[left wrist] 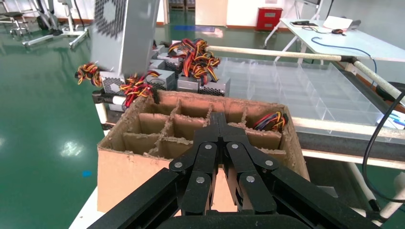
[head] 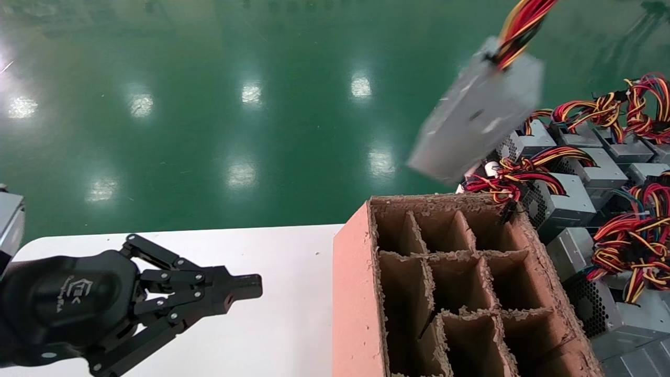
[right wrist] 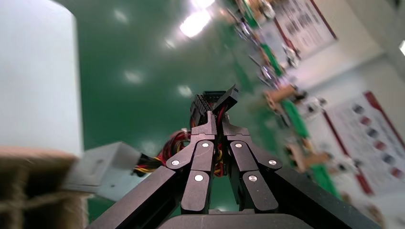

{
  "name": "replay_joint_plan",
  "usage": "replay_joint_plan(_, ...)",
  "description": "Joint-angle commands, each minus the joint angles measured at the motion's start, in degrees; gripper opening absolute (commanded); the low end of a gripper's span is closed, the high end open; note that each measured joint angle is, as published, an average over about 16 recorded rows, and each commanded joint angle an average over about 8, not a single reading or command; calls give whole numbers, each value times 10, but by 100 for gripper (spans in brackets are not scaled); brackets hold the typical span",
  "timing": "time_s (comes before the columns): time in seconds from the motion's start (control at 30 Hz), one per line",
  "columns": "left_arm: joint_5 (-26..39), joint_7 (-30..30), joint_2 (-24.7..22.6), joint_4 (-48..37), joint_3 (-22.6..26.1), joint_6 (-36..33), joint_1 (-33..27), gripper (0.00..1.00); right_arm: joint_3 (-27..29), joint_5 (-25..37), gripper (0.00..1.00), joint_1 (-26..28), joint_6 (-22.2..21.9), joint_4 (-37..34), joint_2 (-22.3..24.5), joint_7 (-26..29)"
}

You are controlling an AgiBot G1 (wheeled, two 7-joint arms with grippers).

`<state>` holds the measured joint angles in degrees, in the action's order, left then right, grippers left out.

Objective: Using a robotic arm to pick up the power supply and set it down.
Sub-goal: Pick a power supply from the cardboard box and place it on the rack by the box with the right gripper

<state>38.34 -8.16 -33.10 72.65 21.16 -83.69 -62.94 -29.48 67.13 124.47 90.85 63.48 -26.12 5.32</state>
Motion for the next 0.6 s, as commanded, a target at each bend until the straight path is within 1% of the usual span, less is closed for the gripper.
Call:
replay_joint_plan(0.03, 0, 0, 0, 0, 0, 0, 0, 0, -16, 30, 0, 37, 1, -27, -6, -14)
replay_joint_plan(0.17, 0, 0, 0, 0, 0, 0, 0, 0, -51, 70, 0, 91, 3, -61, 9, -33)
replay_joint_plan(0.33, 0, 0, 0, 0, 0, 0, 0, 0, -90, 112, 0, 157, 3, -82, 41, -48)
replay_joint_plan(0.6, 0, 0, 0, 0, 0, 0, 0, 0, -125, 194, 0, 265, -2, -111, 86, -69)
